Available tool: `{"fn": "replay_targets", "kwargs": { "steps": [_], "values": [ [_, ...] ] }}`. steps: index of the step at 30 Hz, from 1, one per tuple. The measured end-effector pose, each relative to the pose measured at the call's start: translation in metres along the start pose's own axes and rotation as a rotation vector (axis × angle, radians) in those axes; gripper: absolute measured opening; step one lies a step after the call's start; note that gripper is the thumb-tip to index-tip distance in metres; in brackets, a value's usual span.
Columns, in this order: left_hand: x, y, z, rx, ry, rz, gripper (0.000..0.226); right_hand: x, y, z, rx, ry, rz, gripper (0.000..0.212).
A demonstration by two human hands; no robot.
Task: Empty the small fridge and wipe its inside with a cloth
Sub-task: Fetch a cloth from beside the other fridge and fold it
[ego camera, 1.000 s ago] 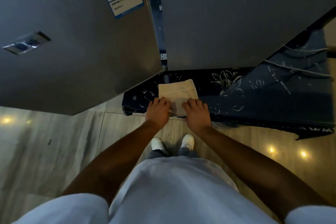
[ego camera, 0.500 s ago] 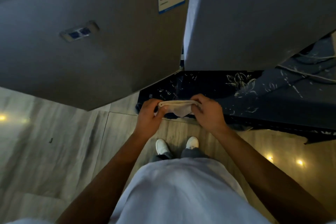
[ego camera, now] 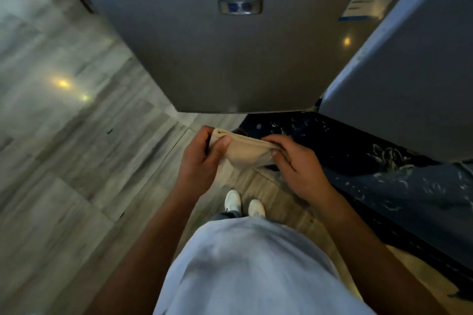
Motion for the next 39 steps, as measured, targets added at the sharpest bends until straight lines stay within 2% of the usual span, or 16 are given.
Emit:
{"fn": "replay_targets", "kwargs": {
  "steps": [2, 9, 13, 17, 23, 27, 31, 34, 39],
  "values": [
    [0.001, 0.009, -0.013, 0.043, 0.033, -0.004, 0.006, -0.004, -0.006, 0.009, -0.07, 0.025, -0.021, 0.032],
    [-0.009, 0.049, -0.054, 0.182, 0.066, -0.073, 0.008, -0.024, -0.014, 0.042, -0.197, 0.046, -0.175, 0.034],
    [-0.018, 0.067, -0.075, 0.262, 0.112, -0.089, 0.006, -0.031, -0.014, 0.071, -0.268, 0.019, -0.147, 0.028],
    [-0.04, 0.08, -0.101, 0.299, 0.112, -0.119, 0.004, -0.042, -0.016, 0.106, -0.258, 0.031, -0.123, 0.022],
    [-0.093, 0.099, -0.162, 0.272, 0.114, -0.157, 0.003, -0.079, -0.028, 0.191, -0.311, 0.051, -0.108, 0.043],
    [-0.133, 0.111, -0.214, 0.238, 0.114, -0.133, 0.007, -0.119, -0.037, 0.269, -0.417, 0.053, -0.155, 0.071],
    [-0.163, 0.119, -0.265, 0.201, 0.063, -0.095, 0.015, -0.154, -0.039, 0.338, -0.534, 0.017, -0.162, 0.08],
    [-0.185, 0.121, -0.308, 0.184, 0.072, -0.072, 0.02, -0.172, -0.048, 0.384, -0.602, -0.003, -0.133, 0.072],
    [-0.201, 0.112, -0.345, 0.167, 0.091, -0.071, 0.018, -0.184, -0.059, 0.409, -0.634, -0.049, -0.198, 0.041]
  ]
}}
Point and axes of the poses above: each hand's wrist, its own y-axis away from the middle knuckle, its own z-axis out of the palm, x = y × z, the point moved 4 cm from there along -y, towards the middle knuckle, and after that the axes turned 13 degrees about -y, right-handed, at the moved point
